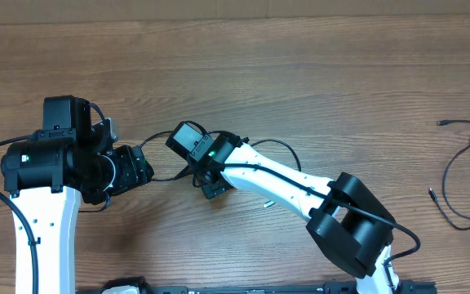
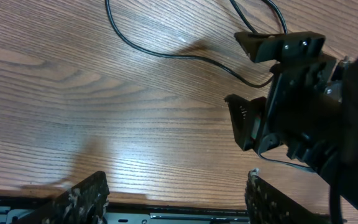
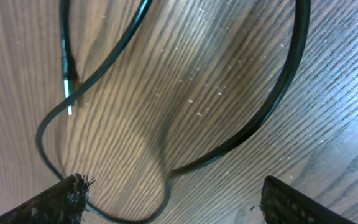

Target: Untangle cables

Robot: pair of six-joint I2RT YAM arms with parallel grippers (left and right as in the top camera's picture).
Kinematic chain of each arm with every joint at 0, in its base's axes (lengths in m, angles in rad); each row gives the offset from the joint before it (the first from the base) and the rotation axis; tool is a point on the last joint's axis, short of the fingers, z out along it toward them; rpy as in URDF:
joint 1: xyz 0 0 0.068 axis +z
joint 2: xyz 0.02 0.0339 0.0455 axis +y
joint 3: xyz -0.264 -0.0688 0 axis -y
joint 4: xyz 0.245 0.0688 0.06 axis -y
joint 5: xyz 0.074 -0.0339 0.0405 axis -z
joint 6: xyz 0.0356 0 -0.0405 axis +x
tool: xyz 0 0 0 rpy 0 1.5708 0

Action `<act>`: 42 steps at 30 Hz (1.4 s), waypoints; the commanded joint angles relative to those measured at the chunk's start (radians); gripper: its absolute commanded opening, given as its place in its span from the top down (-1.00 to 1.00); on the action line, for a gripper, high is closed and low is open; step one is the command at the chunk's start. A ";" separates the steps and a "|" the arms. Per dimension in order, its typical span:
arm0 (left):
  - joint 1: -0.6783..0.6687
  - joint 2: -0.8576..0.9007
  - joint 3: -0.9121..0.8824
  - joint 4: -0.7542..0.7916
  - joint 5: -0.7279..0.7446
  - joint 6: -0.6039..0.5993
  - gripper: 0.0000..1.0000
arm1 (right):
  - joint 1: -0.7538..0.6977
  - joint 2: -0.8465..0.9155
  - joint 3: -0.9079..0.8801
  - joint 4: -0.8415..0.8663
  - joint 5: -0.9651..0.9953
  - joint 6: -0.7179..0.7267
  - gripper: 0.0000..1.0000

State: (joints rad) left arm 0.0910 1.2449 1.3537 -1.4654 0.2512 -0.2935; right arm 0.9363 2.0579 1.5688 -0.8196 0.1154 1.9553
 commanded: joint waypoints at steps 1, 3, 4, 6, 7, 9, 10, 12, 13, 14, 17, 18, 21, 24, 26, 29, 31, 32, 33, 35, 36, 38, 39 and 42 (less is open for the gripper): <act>-0.007 -0.002 -0.001 0.003 0.011 -0.006 -0.42 | 0.000 0.034 0.003 0.003 0.004 0.016 -0.54; -0.007 -0.002 -0.001 0.003 0.011 -0.006 -0.41 | 0.000 0.040 0.003 0.003 0.005 0.016 -0.47; -0.007 -0.002 -0.001 0.003 0.011 -0.006 -0.41 | 0.000 0.042 0.003 0.003 0.009 0.016 -0.47; -0.007 -0.002 -0.001 0.003 0.011 -0.006 -0.41 | 0.000 0.047 0.003 0.000 0.028 0.011 -0.47; -0.007 -0.002 -0.001 0.002 0.011 -0.006 -0.41 | 0.000 0.050 0.003 -0.003 0.032 0.011 -0.47; -0.007 -0.002 -0.001 0.000 0.011 -0.006 -0.41 | 0.000 0.055 0.003 -0.004 0.041 0.011 -0.25; -0.007 -0.002 -0.001 0.000 0.011 -0.006 -0.41 | -0.001 0.059 0.003 -0.004 0.043 0.012 -0.15; -0.007 -0.002 -0.001 0.000 0.011 -0.006 -0.41 | -0.001 0.064 0.003 -0.002 0.043 0.012 0.07; -0.007 -0.002 -0.001 -0.001 0.011 -0.006 -0.41 | -0.001 0.065 0.003 -0.001 0.047 0.012 0.14; -0.007 -0.002 -0.001 -0.003 0.011 -0.006 -0.41 | -0.002 0.068 0.003 -0.001 0.053 0.012 0.19; -0.007 -0.002 -0.001 -0.008 0.011 -0.006 -0.42 | -0.002 0.070 0.003 -0.001 0.091 0.010 0.45; -0.007 -0.002 -0.001 -0.009 0.011 -0.006 -0.41 | -0.003 0.070 0.003 -0.001 0.107 0.002 0.49; -0.007 -0.002 -0.001 -0.010 0.008 -0.006 -0.41 | -0.006 0.070 0.003 -0.005 0.133 -0.007 0.63; -0.007 -0.002 -0.001 -0.011 0.008 -0.006 -0.41 | -0.018 0.070 0.003 -0.005 0.134 -0.027 0.89; -0.007 -0.002 -0.001 -0.011 0.008 -0.005 -0.41 | -0.026 0.070 0.003 -0.004 0.135 -0.045 0.92; -0.007 -0.002 -0.001 -0.011 0.008 -0.005 -0.42 | -0.040 0.070 0.003 -0.004 0.138 -0.050 0.92; -0.007 -0.002 -0.001 -0.011 0.008 -0.005 -0.41 | -0.053 0.070 0.003 -0.003 0.161 -0.061 0.92; -0.007 -0.002 -0.001 -0.011 0.008 -0.005 -0.41 | -0.065 0.070 0.003 0.002 0.182 -0.087 0.92; -0.007 -0.002 -0.001 -0.011 0.008 -0.005 -0.42 | -0.074 0.070 0.003 0.003 0.194 -0.108 0.92; -0.007 -0.002 -0.001 -0.012 0.008 0.002 -0.42 | -0.111 0.070 0.003 0.002 0.222 -0.174 0.92; -0.007 -0.002 -0.001 -0.014 0.008 0.002 -0.42 | -0.153 0.070 0.003 0.000 0.225 -0.235 0.92; -0.007 -0.002 -0.001 -0.013 0.007 0.002 -0.42 | -0.199 0.069 0.003 -0.009 0.221 -0.283 0.92; -0.007 -0.002 -0.001 -0.010 0.008 0.002 -0.42 | -0.230 0.069 0.003 -0.016 0.220 -0.304 0.92; -0.007 -0.002 -0.001 0.004 0.009 0.001 -0.43 | -0.330 0.068 0.003 -0.043 0.220 -0.351 0.92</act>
State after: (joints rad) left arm 0.0910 1.2449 1.3529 -1.4700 0.2512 -0.2932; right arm 0.6968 2.1090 1.5688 -0.8509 0.2985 1.7050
